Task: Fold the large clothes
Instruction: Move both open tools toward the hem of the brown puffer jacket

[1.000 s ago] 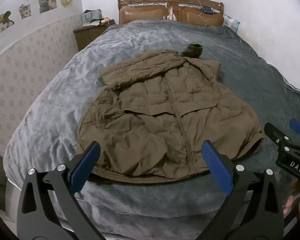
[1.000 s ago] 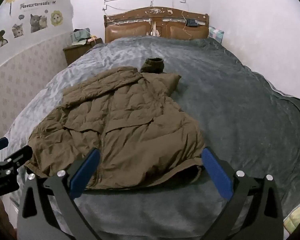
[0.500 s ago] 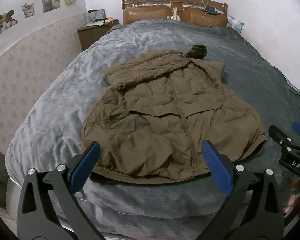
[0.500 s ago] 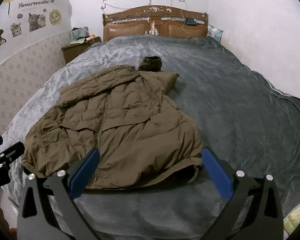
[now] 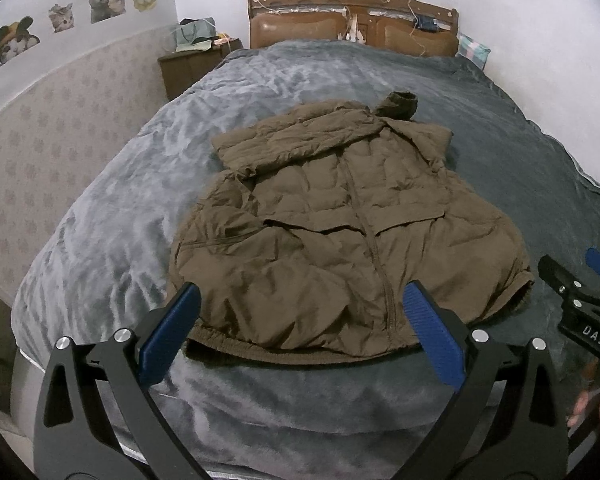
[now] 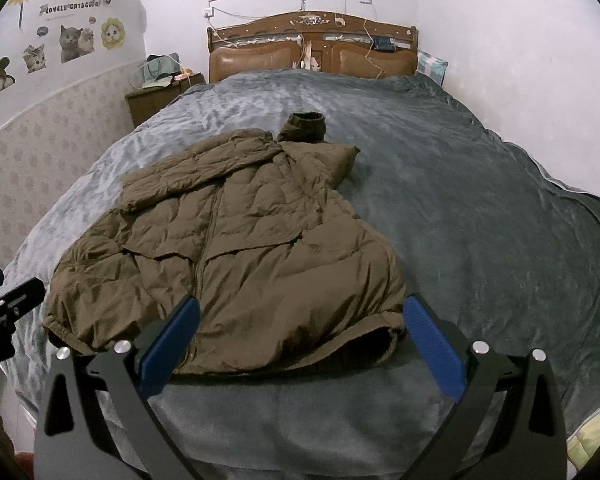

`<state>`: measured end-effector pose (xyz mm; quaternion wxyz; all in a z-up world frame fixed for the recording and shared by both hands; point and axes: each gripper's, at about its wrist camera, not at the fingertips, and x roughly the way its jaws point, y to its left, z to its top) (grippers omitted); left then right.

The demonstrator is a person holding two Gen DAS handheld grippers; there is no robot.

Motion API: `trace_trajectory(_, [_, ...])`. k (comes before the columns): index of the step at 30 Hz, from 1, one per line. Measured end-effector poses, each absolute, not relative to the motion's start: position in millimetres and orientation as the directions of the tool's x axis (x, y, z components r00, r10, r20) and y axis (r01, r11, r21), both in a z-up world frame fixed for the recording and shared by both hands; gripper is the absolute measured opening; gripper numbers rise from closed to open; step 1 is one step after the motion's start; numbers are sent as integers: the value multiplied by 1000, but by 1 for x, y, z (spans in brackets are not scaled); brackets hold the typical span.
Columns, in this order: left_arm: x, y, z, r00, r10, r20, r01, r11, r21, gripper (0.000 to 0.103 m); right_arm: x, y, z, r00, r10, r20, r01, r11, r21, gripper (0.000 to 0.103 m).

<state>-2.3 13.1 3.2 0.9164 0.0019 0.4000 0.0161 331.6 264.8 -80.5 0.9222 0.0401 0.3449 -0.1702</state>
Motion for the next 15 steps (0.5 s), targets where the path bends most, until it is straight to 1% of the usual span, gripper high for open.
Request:
trace_trajectory(7, [-9,15,3,676,47,-736,-42,999,25,100,329,272,-83,707,-278,-650,326,944,-50,102])
trace_trajectory(15, [-5,19,4,675,21,-737,-28,1000,3,100,331,276,-85,701,-284,-654,326,943,-60,102])
